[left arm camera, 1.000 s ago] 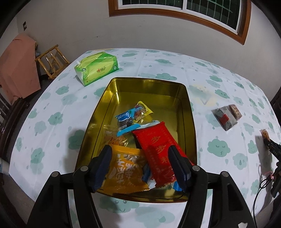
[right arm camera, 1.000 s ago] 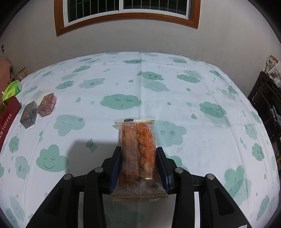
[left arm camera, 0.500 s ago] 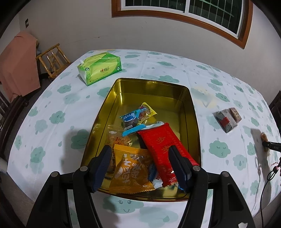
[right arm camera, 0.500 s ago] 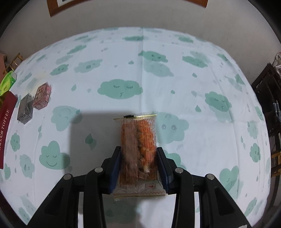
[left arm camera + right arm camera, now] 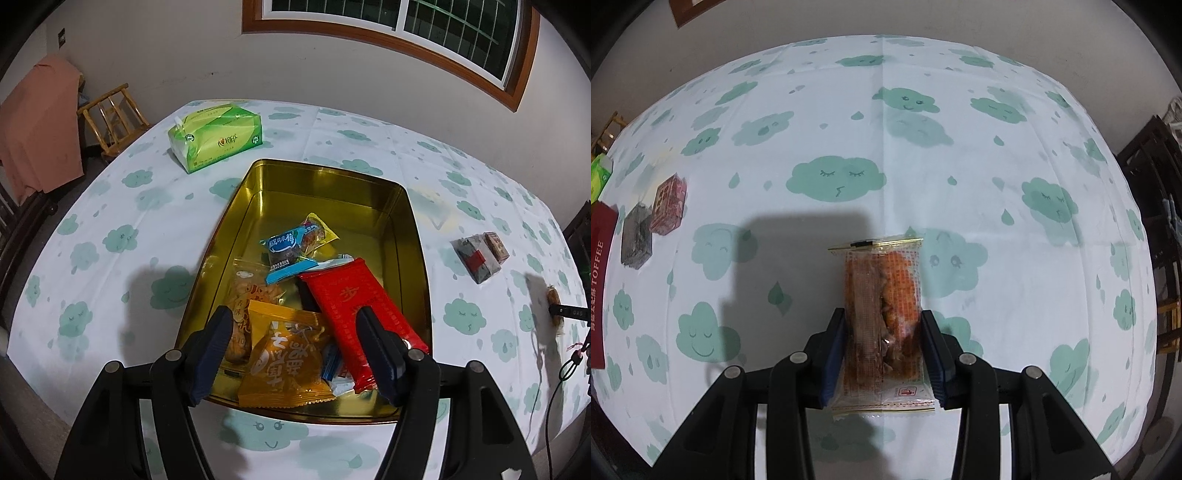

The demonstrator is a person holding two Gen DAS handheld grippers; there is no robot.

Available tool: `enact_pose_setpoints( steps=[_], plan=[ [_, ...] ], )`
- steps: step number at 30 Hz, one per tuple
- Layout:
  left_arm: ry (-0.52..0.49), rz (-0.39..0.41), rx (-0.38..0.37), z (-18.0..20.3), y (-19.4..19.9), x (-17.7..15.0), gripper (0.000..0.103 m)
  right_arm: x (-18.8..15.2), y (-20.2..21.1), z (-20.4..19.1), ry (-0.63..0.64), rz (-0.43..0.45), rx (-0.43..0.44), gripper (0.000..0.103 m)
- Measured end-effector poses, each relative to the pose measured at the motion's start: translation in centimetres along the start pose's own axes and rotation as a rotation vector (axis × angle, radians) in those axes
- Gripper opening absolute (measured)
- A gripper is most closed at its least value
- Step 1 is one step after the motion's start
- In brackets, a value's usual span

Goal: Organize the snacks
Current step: 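Lift the left gripper away from the tin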

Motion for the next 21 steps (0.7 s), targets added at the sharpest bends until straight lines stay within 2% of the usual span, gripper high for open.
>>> enact_pose_setpoints(
  steps=[3, 9, 21],
  plan=[
    [0.004, -0.001, -0.006, -0.2, 0.0, -0.2, 0.066, 0.1, 0.1, -0.2, -0.012, 0.009, -0.014, 0.039],
    [0.011, 0.003, -0.008, -0.6, 0.3, -0.4, 0.072, -0.2, 0.4, -0.4, -0.038, 0.047, -0.052, 0.038],
    [0.033, 0.017, -0.019, -1.6, 0.9, -0.8, 0.081, -1.0, 2.4, -2.5, -0.048, 0.138, -0.065, 0.038]
  ],
)
Point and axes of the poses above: each gripper's, at about its wrist camera, not at the fingertips, and y roughly against the way its jaws point, z to its right, x to its top, the point moved 6 cm from there along -y, roughly the way its jaws point
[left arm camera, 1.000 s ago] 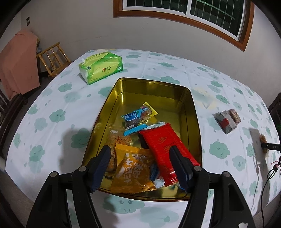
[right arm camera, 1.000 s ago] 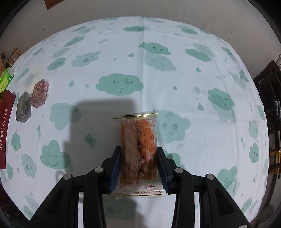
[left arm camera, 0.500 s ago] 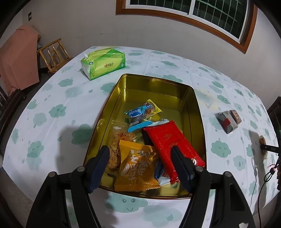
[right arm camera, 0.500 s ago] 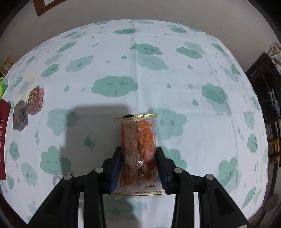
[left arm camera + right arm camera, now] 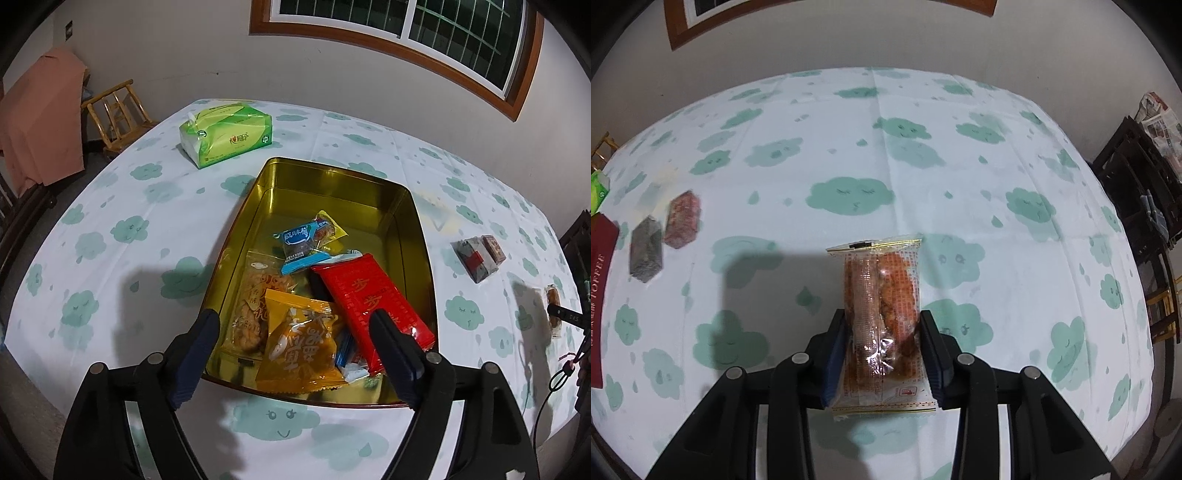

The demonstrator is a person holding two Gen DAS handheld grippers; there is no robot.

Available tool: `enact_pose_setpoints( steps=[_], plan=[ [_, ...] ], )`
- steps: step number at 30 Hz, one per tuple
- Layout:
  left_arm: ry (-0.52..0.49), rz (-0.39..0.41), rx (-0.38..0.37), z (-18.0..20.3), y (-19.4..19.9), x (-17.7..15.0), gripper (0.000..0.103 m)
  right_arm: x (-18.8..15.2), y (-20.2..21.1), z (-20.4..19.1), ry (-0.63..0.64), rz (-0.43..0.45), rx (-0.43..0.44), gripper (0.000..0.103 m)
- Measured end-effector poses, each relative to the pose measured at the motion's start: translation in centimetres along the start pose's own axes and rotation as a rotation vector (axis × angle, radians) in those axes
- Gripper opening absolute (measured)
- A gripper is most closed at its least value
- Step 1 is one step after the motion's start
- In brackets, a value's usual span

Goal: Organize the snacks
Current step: 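Lift the left gripper away from the tin, then carry the orange crisp bag into the tin and open the right gripper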

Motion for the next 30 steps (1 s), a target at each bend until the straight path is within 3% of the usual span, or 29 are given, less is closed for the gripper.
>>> enact_pose_setpoints(
  steps=[12, 30],
  plan=[
    [0.018, 0.012, 0.013, -1.3, 1.1, -0.2, 0.088, -0.1, 3.8, -6.6, 0.025, 0.061, 0.143, 0.038],
    [0.135, 0.014, 0.096, -7.9, 2.4, -0.9, 0.089, -1.3, 8.9, -23.7, 0.167, 0.067, 0.459, 0.038]
  ],
)
Point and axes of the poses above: each gripper's, at about its wrist camera, not at the fingertips, and y roughly against the way its jaws point, z to its right, x to its top, the point moved 6 cm from there along -y, roughly the way its jaws point
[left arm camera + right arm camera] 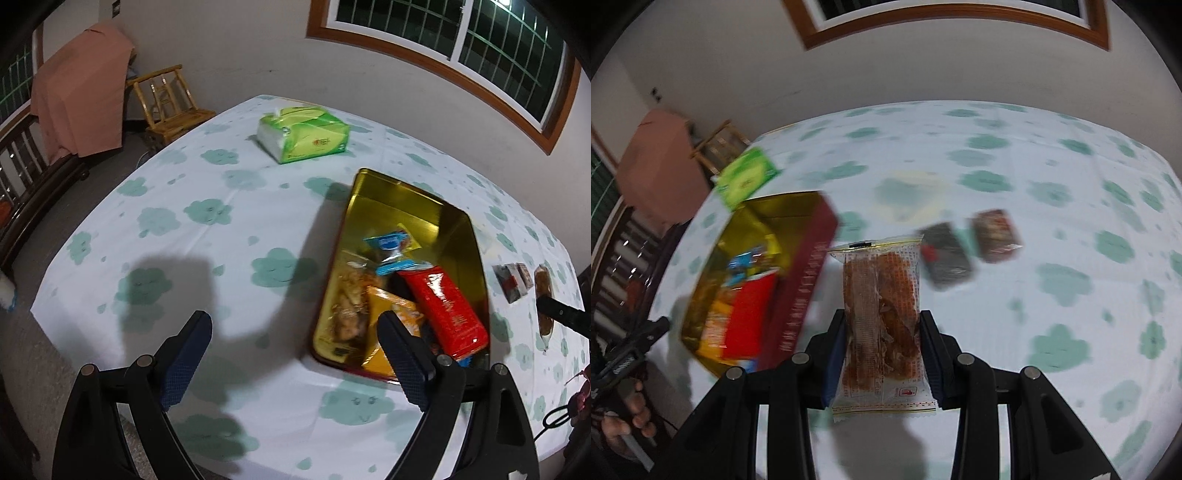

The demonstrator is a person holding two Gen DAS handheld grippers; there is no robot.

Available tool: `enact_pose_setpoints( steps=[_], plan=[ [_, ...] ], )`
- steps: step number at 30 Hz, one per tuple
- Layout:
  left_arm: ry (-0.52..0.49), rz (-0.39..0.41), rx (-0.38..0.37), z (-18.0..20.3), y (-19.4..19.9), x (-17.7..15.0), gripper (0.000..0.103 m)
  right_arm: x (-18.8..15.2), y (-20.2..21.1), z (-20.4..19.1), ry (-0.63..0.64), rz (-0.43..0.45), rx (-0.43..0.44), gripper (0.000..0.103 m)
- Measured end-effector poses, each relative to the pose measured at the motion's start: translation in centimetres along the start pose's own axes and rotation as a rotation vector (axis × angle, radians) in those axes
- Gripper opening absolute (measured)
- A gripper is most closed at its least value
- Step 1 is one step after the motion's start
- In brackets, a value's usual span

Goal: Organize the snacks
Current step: 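Carry the orange crisp bag into the tin and open the right gripper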

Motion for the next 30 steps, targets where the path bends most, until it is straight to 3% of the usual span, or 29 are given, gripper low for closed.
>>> enact_pose_setpoints(
  steps=[6, 14, 30],
  plan=[
    [0.016, -0.008, 0.036, -1.7, -0.1, -0.3, 0.089, 0.2, -1.2, -5.8, 0.07, -0.017, 0.077, 0.038],
    [0.015, -0.02, 0.052, -2.2, -0.3, -0.4, 0.089, -0.5, -3.2, -10.7, 0.109, -0.054, 0.141, 0.038],
    [0.022, -0.04, 0.063, -2.6, -0.8, -0.7, 0.089, -1.9, -6.5, -13.1, 0.123, -0.105, 0.161, 0.038]
  ],
)
Point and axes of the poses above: each gripper's, at about its wrist camera, not at the fingertips, and y roughly against the way its jaws point, z to its right, x to its top, the point moved 6 cm from there along -y, roughly the way its jaws point
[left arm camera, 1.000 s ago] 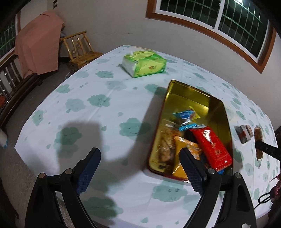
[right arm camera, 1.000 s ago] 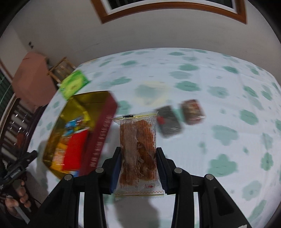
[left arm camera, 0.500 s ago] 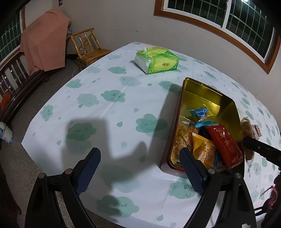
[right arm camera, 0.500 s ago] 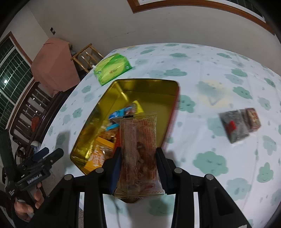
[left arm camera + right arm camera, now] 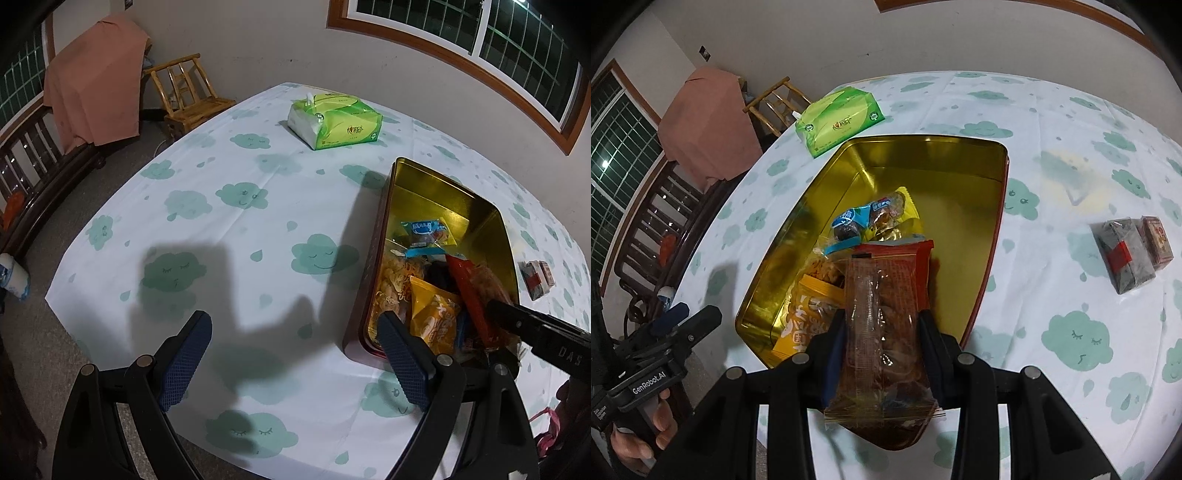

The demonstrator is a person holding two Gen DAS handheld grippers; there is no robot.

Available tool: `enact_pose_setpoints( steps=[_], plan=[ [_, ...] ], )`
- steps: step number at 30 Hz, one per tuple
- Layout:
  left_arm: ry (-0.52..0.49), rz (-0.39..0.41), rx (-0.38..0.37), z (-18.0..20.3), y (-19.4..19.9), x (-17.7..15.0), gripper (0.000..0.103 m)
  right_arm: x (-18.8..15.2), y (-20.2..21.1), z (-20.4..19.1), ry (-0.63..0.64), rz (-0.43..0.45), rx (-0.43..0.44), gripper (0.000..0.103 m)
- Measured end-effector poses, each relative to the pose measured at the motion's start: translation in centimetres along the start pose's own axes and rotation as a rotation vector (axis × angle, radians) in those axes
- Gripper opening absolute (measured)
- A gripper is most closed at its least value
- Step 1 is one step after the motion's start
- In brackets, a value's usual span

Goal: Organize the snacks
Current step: 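Carry the orange crisp bag into the tin and open the right gripper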

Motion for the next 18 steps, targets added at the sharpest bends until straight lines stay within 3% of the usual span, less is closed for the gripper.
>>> enact_pose_setpoints(
  steps=[18],
  plan=[
    [-0.007, 0.0, -0.003, 0.6, 0.1, 0.0, 0.089, -0.7, -0.9, -1.7, 0.053, -0.02, 0.044, 0.04]
  ],
)
Point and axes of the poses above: each gripper's, at about its wrist camera, not at the fingertips, and y roughly against the way its jaws point, z to its right, x to its top, the point moved 6 cm from there along -y, roughly the way its jaws point
